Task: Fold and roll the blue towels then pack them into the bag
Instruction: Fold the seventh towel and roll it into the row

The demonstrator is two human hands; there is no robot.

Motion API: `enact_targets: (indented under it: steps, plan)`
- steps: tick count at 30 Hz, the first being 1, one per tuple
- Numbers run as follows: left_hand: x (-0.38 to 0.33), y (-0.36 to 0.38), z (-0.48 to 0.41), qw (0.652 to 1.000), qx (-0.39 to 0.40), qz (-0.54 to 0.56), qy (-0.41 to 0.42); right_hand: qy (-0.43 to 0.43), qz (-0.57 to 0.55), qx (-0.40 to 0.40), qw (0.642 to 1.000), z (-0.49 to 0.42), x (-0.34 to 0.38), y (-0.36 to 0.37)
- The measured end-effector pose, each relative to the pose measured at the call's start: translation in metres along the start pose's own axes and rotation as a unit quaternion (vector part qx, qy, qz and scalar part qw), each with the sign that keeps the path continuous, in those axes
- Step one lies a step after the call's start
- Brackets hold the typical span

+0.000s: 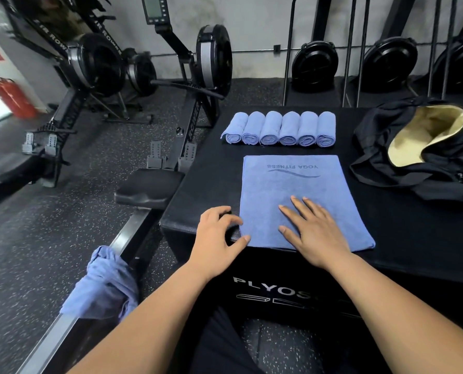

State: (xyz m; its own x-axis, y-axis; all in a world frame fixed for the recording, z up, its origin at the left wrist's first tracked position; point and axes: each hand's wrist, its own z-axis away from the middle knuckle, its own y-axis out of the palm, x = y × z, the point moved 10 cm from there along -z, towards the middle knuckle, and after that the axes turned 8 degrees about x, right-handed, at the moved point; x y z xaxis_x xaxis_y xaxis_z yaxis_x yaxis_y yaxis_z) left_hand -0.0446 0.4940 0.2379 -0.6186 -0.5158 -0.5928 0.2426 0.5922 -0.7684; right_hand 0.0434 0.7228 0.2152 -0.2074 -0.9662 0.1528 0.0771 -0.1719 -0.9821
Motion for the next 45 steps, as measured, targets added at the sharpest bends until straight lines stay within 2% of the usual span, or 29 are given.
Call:
enact_targets:
  steps: [2, 5, 16, 21, 30, 36, 42, 45]
  plan:
    - [0.005, -0.002, 0.002, 1.000, -0.020, 0.005, -0.020, 0.001, 0.001, 0.000, 1.000, 0.000, 0.000, 0.000]
    - [0.010, 0.002, 0.003, 0.999, -0.008, 0.012, -0.046, 0.003, 0.008, -0.006, 1.000, 0.000, 0.000, 0.000]
    - [-0.009, 0.005, 0.006, 0.999, 0.023, 0.036, 0.010, 0.004, 0.011, -0.011, 1.000, -0.001, 0.000, 0.000]
    - [-0.001, 0.009, 0.006, 0.998, 0.041, 0.049, -0.014, 0.002, 0.010, -0.013, 1.000, -0.002, -0.001, 0.001]
    - [0.001, 0.006, 0.015, 0.998, 0.011, 0.051, -0.037, 0.003, 0.010, -0.014, 1.000, 0.000, 0.000, 0.000]
    - [0.000, 0.012, 0.018, 0.996, 0.044, 0.062, -0.043, 0.002, 0.005, -0.017, 1.000, 0.000, -0.001, 0.000]
    - [0.007, 0.002, 0.023, 0.993, -0.006, 0.094, -0.064, 0.002, 0.005, -0.017, 1.000, 0.000, 0.000, -0.001]
    - [0.004, 0.003, 0.024, 0.996, -0.007, 0.062, -0.062, 0.003, 0.007, -0.017, 1.000, 0.000, 0.000, -0.001]
